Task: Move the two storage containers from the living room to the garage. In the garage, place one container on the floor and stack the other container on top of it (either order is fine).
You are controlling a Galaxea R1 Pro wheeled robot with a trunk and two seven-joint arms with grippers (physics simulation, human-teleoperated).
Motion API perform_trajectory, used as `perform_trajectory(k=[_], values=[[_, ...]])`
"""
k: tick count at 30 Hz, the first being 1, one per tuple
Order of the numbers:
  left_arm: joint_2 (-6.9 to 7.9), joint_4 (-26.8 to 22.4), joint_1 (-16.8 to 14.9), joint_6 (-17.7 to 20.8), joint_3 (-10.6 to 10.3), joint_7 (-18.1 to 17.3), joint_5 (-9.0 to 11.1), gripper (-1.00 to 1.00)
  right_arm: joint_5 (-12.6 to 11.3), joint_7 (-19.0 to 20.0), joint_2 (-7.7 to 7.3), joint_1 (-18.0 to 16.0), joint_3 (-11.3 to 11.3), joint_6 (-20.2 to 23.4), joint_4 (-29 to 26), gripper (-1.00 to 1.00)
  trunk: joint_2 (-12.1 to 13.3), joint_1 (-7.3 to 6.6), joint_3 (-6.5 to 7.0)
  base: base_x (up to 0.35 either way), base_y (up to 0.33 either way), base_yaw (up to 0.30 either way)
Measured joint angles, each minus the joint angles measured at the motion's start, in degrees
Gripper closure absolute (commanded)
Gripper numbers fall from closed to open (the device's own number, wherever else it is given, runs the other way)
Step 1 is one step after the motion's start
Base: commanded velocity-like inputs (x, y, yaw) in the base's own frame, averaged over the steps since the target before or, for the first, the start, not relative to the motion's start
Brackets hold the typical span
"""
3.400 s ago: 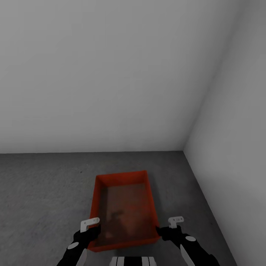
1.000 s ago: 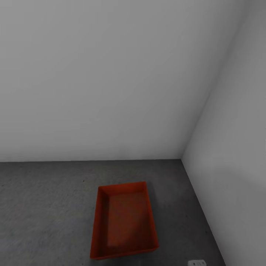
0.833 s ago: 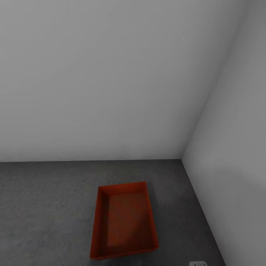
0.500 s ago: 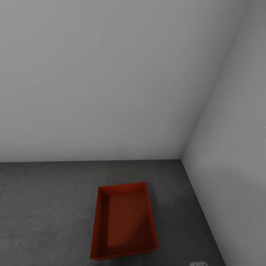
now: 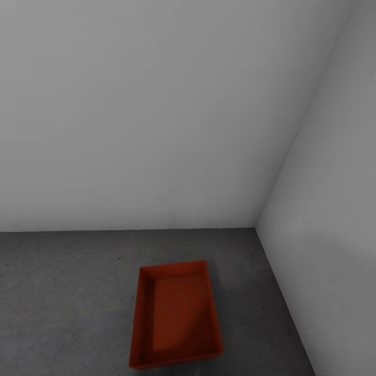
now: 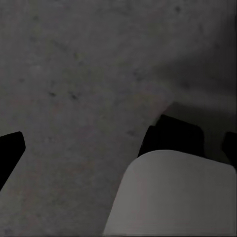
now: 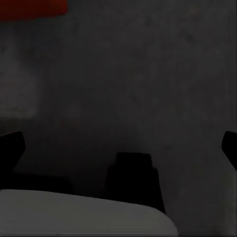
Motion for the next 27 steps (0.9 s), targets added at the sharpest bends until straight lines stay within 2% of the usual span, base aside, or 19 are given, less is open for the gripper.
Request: perform_trajectory(k=[7,23,27], values=[[0.18,0.0,0.0,0.0,0.0,-0.9,0.0,-1.00,0.0,0.0,-0.02,0.1,0.0,0.0,0.0,-1.00,2.8,-1.51,1.25,-0.231,0.000,0.000],[-0.48,0.1,0.0,-0.1,0.0,-2.9,-0.2,-1.00,0.2,0.0,0.00,0.2,0.0,0.0,0.0,-1.00,9.2,-5.02,4.13,-0.333,0.000,0.000],[-0.60,0.1,0.0,0.0,0.0,-4.6,-0.3,-1.00,1.5,0.0,0.04,0.3,0.1,0.0,0.0,-1.00,10.8,-5.90,4.84,-0.339,0.000,0.000]])
